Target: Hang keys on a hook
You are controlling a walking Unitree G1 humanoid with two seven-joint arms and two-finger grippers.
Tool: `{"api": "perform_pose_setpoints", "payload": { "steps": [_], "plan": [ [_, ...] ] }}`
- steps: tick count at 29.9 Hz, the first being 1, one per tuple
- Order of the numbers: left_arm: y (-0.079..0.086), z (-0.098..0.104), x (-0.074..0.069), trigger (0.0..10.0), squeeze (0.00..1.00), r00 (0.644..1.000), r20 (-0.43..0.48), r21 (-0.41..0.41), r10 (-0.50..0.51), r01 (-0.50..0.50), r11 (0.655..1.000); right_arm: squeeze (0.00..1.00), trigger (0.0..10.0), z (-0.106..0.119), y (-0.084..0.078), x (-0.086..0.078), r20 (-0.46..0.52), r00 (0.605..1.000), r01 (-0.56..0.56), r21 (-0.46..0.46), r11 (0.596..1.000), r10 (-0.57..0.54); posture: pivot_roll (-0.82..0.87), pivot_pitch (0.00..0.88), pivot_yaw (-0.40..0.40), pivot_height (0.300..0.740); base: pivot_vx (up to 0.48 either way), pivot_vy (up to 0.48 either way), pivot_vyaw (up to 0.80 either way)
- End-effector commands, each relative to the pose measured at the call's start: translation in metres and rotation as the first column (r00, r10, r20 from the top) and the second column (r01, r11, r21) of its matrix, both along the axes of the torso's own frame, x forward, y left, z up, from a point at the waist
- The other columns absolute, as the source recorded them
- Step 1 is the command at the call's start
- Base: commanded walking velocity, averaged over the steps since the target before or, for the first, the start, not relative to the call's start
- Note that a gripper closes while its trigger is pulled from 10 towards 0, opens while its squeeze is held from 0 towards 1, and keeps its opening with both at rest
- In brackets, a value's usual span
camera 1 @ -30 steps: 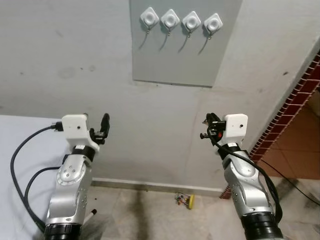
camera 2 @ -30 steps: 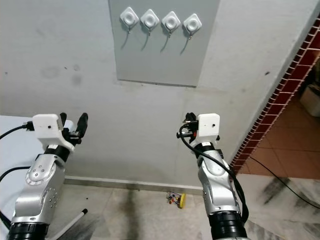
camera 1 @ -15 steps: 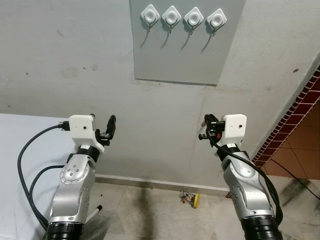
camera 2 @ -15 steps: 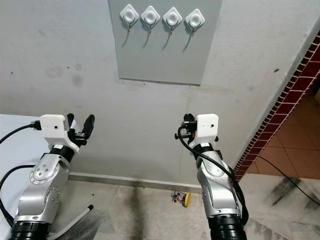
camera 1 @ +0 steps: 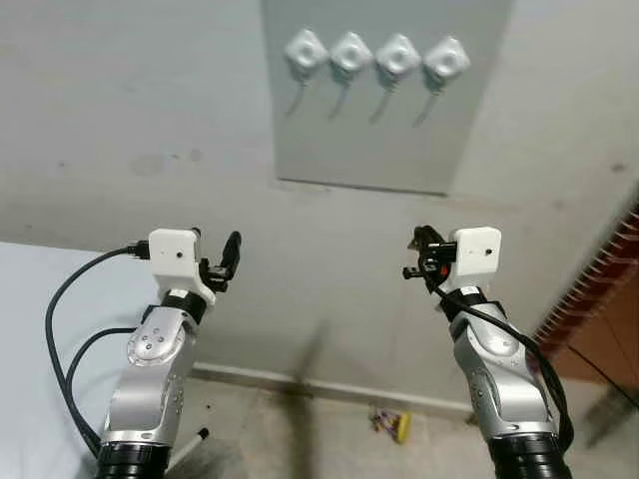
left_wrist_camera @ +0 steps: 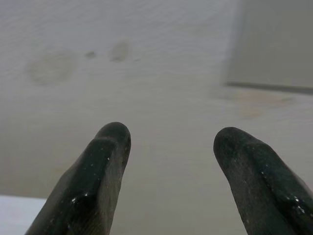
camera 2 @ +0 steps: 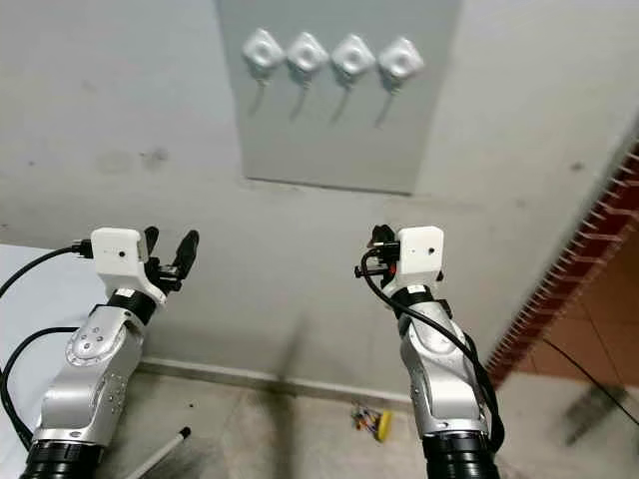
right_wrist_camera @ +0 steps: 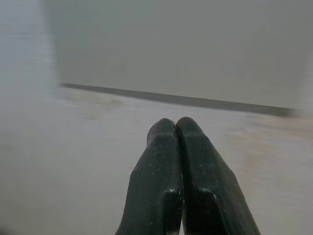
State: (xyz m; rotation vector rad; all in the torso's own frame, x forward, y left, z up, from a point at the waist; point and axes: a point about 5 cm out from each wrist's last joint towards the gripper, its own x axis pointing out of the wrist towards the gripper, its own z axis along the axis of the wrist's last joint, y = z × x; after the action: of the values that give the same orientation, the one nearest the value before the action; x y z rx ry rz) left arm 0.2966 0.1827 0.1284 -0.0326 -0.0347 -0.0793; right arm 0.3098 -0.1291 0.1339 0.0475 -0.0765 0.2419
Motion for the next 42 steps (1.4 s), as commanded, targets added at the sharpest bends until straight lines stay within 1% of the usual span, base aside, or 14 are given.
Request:
{"api": "perform_pose_setpoints", "payload": {
  "steps": [1, 4, 11, 15, 16, 19, 21, 24, 25, 28, 31, 34, 38, 42],
  "plan": [
    [-0.007, 0.005, 0.002, 10.0, 0.00, 1.000, 0.011, 0.012, -0.026, 0.026, 1.000, 0.00, 10.0, 0.007, -0.007, 0.000, 0.025, 1.000, 0.014, -0.006, 1.000, -0.014, -0.14, 0.029, 0.017, 0.740, 0.480, 0.000, 0.00],
    [-0.007, 0.005, 0.003, 10.0, 0.00, 1.000, 0.008, 0.019, -0.017, 0.016, 1.000, 0.00, 10.0, 0.007, -0.007, 0.000, 0.025, 1.000, 0.012, -0.006, 1.000, -0.012, -0.14, 0.029, 0.016, 0.740, 0.408, 0.000, 0.00],
    [-0.014, 0.010, 0.003, 10.0, 0.00, 0.998, 0.052, 0.024, -0.038, 0.037, 0.999, 0.00, 10.0, 0.007, -0.006, 0.000, 0.027, 1.000, 0.004, -0.007, 1.000, -0.004, -0.14, 0.028, 0.011, 0.740, 0.000, 0.000, 0.00],
    [-0.025, 0.016, 0.002, 10.0, 0.00, 0.990, 0.084, 0.062, -0.112, 0.107, 0.992, 0.00, 10.0, 0.010, -0.005, 0.000, 0.037, 0.999, -0.015, -0.003, 1.000, 0.015, -0.14, 0.027, 0.005, 0.740, 0.000, 0.000, 0.00],
    [-0.025, 0.016, 0.002, 10.0, 0.00, 0.990, 0.084, 0.062, -0.112, 0.107, 0.992, 0.00, 10.0, 0.010, -0.005, 0.000, 0.037, 0.999, -0.015, -0.003, 1.000, 0.015, -0.14, 0.027, 0.005, 0.740, 0.000, 0.000, 0.00],
    [-0.039, 0.024, 0.001, 10.0, 0.00, 0.970, 0.129, 0.153, -0.208, 0.188, 0.970, 0.00, 10.0, 0.014, -0.002, 0.001, 0.062, 0.997, -0.046, -0.002, 0.999, 0.046, -0.14, 0.027, 0.005, 0.740, 0.000, 0.000, 0.00],
    [-0.051, 0.033, -0.001, 10.0, 0.00, 0.943, 0.167, 0.194, -0.288, 0.255, 0.947, 0.00, 10.0, 0.024, 0.002, 0.002, 0.102, 0.991, -0.088, 0.022, 0.996, 0.085, -0.13, 0.026, 0.004, 0.740, 0.000, 0.000, 0.00],
    [-0.055, 0.037, -0.001, 10.0, 0.00, 0.935, 0.178, 0.190, -0.308, 0.274, 0.943, 0.00, 10.0, 0.031, 0.003, 0.002, 0.125, 0.986, -0.115, 0.051, 0.992, 0.107, -0.13, 0.025, 0.002, 0.740, 0.000, 0.000, 0.00],
    [-0.063, 0.045, 0.000, 10.0, 0.00, 0.917, 0.196, 0.181, -0.347, 0.314, 0.932, 0.00, 10.0, 0.046, 0.006, 0.004, 0.186, 0.971, -0.160, 0.048, 0.986, 0.149, -0.13, 0.024, 0.001, 0.740, 0.000, 0.000, 0.00],
    [-0.064, 0.046, 0.000, 10.0, 0.00, 0.914, 0.199, 0.183, -0.355, 0.321, 0.929, 0.00, 10.0, 0.048, 0.007, 0.004, 0.193, 0.969, -0.167, 0.045, 0.985, 0.155, -0.13, 0.024, 0.001, 0.740, 0.000, 0.000, 0.00],
    [-0.071, 0.057, 0.005, 10.0, 0.00, 0.897, 0.231, 0.167, -0.377, 0.345, 0.924, 0.00, 10.0, 0.057, 0.012, 0.011, 0.234, 0.956, -0.191, 0.027, 0.981, 0.179, -0.14, 0.022, 0.002, 0.740, 0.000, 0.000, 0.00],
    [-0.072, 0.058, 0.005, 10.0, 0.00, 0.894, 0.235, 0.167, -0.381, 0.349, 0.922, 0.00, 10.0, 0.059, 0.013, 0.012, 0.238, 0.954, -0.196, 0.026, 0.980, 0.184, -0.14, 0.022, 0.002, 0.740, 0.000, 0.000, 0.00],
    [-0.075, 0.072, 0.013, 10.0, 0.00, 0.882, 0.274, 0.160, -0.383, 0.351, 0.923, 0.00, 10.0, 0.070, 0.022, 0.023, 0.268, 0.936, -0.238, 0.010, 0.971, 0.227, -0.14, 0.013, -0.009, 0.740, 0.000, 0.000, 0.00],
    [-0.074, 0.075, 0.013, 10.0, 0.00, 0.880, 0.280, 0.159, -0.384, 0.352, 0.922, 0.00, 10.0, 0.076, 0.026, 0.025, 0.293, 0.924, -0.260, 0.010, 0.965, 0.246, -0.13, 0.004, -0.007, 0.740, 0.000, 0.000, 0.00]
  ]
}}
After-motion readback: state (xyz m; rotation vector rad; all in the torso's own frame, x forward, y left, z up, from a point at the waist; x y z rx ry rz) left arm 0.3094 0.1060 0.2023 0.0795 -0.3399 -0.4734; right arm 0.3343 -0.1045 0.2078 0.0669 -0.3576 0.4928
